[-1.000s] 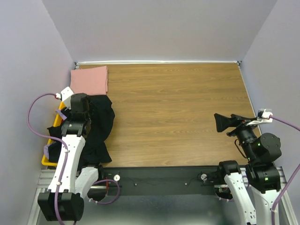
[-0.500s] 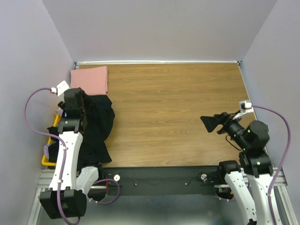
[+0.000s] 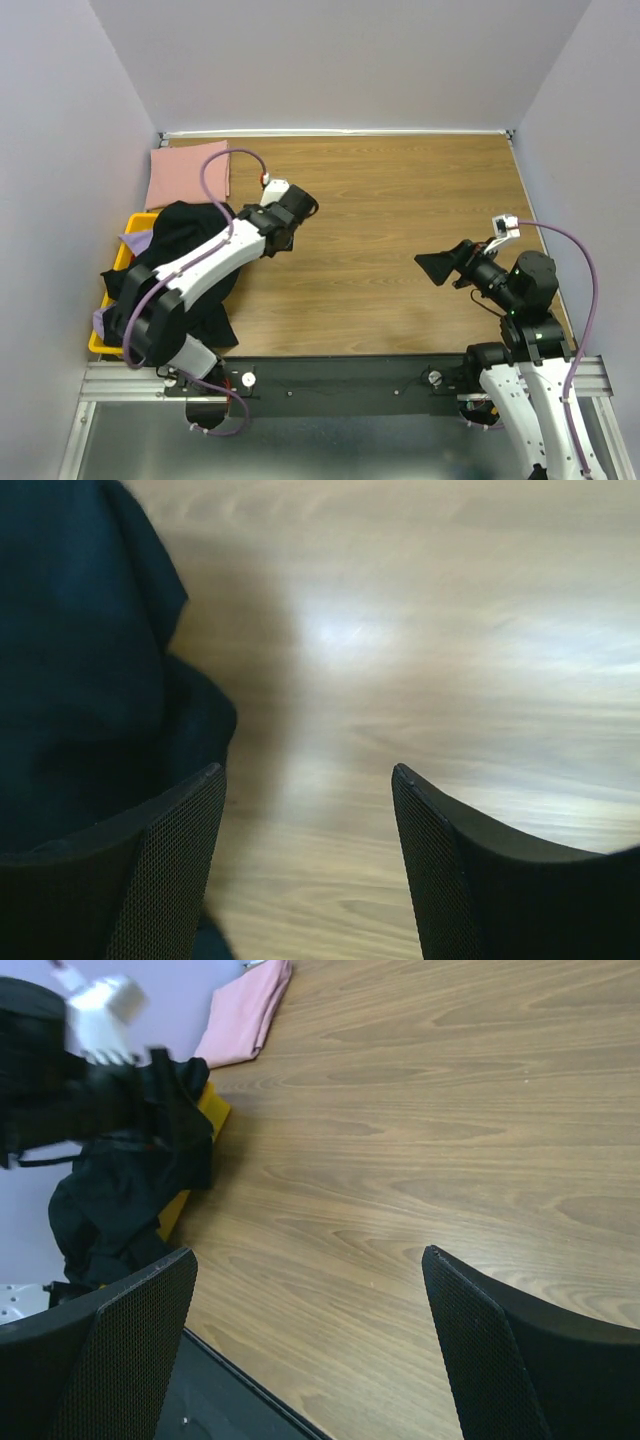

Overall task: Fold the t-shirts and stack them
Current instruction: Grab the tshirt from the pile

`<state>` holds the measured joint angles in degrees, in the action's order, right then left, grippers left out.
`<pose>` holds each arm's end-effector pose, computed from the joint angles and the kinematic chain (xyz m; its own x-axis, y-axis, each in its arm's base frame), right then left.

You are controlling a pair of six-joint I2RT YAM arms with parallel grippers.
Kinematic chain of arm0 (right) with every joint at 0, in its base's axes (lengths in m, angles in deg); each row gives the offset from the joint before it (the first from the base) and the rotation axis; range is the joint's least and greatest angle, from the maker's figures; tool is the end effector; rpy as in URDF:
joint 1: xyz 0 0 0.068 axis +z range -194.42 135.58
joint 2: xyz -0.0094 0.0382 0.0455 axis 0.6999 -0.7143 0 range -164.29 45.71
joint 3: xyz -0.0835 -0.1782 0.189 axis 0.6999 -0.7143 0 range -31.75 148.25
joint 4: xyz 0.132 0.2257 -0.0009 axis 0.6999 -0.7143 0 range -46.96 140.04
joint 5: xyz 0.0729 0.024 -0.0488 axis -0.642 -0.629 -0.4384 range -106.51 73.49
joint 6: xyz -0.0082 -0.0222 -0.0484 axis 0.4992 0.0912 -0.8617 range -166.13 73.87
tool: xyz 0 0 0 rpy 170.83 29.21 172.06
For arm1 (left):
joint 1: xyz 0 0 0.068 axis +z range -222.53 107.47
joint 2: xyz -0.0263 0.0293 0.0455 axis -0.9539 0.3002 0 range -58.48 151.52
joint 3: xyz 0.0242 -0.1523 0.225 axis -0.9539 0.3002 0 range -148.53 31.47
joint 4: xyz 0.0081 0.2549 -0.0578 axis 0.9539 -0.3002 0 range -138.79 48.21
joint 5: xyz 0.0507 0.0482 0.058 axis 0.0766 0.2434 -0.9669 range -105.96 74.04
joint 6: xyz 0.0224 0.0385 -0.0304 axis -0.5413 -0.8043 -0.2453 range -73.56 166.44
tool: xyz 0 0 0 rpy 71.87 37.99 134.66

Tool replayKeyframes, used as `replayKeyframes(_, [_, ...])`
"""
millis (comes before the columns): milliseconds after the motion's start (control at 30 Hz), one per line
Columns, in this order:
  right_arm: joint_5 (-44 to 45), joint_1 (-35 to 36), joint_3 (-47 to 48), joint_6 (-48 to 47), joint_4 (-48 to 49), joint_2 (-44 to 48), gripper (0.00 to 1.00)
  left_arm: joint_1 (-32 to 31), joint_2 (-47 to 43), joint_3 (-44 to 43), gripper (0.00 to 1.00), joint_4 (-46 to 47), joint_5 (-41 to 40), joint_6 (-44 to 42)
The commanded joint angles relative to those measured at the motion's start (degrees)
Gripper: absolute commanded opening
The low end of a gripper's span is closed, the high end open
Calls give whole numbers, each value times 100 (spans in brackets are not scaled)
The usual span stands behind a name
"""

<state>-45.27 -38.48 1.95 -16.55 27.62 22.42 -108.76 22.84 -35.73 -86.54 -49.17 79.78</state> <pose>0.1083 0.0284 0.2993 -0.4557 0.3877 -0.8013 -0.3839 0.7266 0.5699 0.2423 -0.1534 0.2840 -0.7230 -0.0403 -0.6896 -0.1573 0.9817 0.1075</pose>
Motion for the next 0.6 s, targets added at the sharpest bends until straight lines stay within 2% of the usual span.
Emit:
replayKeyframes(0, [-236,22,85,83,106,70,100,-157,681,-66,72,-1150,-1442,576])
replayKeyframes(333, [-315,22,120,48,70,88,100,-86,1667,-74,70,-1387,-2663,1403])
replayKeyframes(500, [-342,31,120,30,44,88,100,177,1870,-109,69,-1115,-2857,1201])
replayKeyframes(567, [-342,31,120,12,44,70,100,230,1905,-135,62,-1027,-2919,1140])
